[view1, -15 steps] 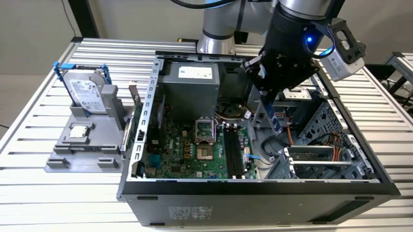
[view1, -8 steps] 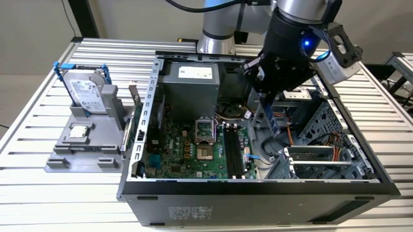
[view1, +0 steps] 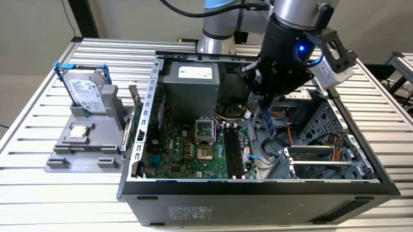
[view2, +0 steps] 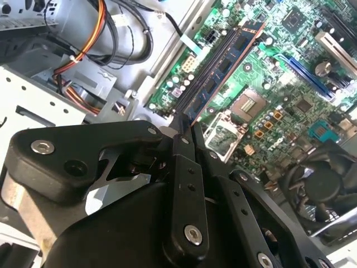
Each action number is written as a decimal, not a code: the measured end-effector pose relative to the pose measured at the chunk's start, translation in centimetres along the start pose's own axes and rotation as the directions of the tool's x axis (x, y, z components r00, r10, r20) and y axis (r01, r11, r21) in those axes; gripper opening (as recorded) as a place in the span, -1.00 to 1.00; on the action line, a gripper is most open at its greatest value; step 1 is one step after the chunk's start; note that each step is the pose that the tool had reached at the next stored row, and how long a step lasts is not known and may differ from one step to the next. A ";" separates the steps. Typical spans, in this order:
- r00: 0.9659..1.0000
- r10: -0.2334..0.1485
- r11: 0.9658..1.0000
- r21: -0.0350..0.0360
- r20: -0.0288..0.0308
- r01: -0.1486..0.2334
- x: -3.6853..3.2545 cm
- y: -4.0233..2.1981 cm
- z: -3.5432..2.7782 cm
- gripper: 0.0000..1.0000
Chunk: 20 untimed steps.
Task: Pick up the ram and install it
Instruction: 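Insert the ram into the slot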
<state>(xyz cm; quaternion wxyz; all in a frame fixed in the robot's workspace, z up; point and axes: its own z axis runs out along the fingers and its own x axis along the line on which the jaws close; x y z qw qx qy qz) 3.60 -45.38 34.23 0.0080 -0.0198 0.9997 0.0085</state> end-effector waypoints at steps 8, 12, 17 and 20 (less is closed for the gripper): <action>1.000 0.009 1.000 0.001 0.000 -0.009 -0.01 0.81 1.46 -1.00; 0.999 0.034 0.999 0.002 0.002 -0.034 0.00 0.88 2.11 -1.00; 0.997 0.073 0.997 0.003 0.005 -0.073 0.27 0.89 2.94 -1.00; 0.997 0.074 0.997 0.003 0.006 -0.074 0.34 0.89 3.48 -1.00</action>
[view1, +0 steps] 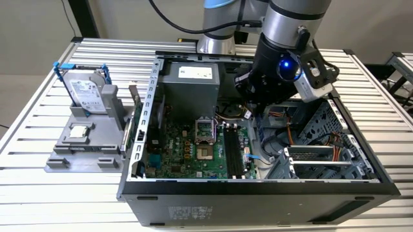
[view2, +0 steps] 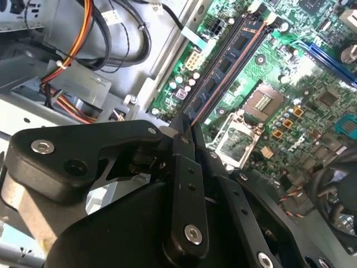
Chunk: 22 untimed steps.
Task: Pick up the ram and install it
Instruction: 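Insert the ram into the slot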
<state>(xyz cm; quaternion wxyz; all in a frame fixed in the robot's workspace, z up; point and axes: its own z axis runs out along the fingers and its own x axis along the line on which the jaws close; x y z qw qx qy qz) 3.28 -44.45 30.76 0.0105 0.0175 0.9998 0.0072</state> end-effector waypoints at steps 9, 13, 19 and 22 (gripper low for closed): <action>1.000 0.001 1.000 0.000 0.000 -0.001 0.56 -0.04 1.63 -1.00; 1.000 0.001 1.000 0.000 0.000 -0.001 0.65 -0.05 2.36 -1.00; 1.000 0.001 1.000 0.000 0.000 -0.001 0.78 -0.07 3.45 -1.00; 1.000 0.001 1.000 0.001 0.000 -0.001 0.80 -0.08 3.99 -1.00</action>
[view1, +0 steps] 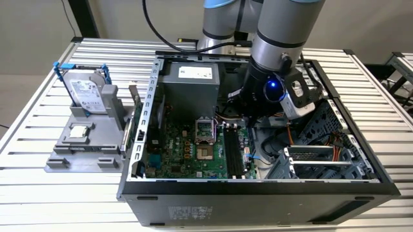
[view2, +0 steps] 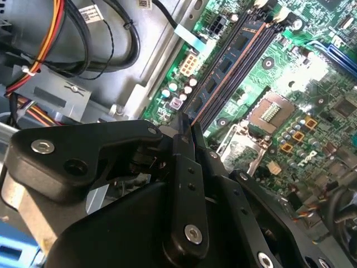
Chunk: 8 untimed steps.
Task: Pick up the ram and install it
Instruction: 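Insert the ram into the slot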
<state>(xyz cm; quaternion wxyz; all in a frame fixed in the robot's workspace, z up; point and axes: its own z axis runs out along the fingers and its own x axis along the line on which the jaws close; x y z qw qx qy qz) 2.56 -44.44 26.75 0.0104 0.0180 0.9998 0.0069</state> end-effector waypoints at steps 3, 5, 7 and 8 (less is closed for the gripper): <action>1.000 0.000 1.000 0.004 -0.001 0.000 0.02 -0.01 0.28 -1.00; 1.000 0.000 1.000 0.004 -0.001 0.000 0.01 -0.01 0.30 -1.00; 1.000 0.000 1.000 0.004 -0.001 0.000 0.00 -0.01 0.51 -1.00; 1.000 0.000 1.000 0.004 -0.001 0.000 0.01 -0.05 0.69 -1.00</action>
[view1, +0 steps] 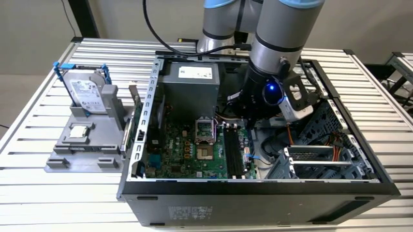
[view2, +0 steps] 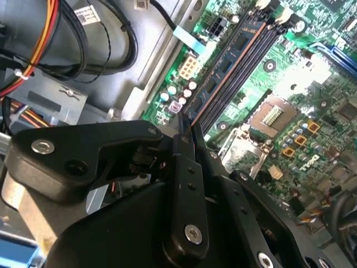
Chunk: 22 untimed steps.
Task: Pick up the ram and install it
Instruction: 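Insert the ram into the slot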
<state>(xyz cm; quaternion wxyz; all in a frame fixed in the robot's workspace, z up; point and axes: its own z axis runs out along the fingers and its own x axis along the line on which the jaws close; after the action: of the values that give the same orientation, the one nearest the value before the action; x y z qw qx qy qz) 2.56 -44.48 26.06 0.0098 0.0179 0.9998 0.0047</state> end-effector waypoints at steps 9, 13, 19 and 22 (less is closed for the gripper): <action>1.000 -0.001 1.000 0.002 0.000 0.001 0.03 -0.70 1.26 -1.00; 1.000 -0.004 1.000 0.003 0.000 0.004 0.26 -0.92 1.38 -1.00; 1.000 -0.022 1.000 0.003 -0.004 0.022 0.44 -1.10 1.65 -1.00; 1.000 -0.023 1.000 0.004 -0.004 0.023 0.69 -1.12 1.88 -1.00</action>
<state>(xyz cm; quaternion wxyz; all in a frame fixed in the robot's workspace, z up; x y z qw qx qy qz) 1.87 -45.56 24.15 0.0076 0.0067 0.9999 0.0026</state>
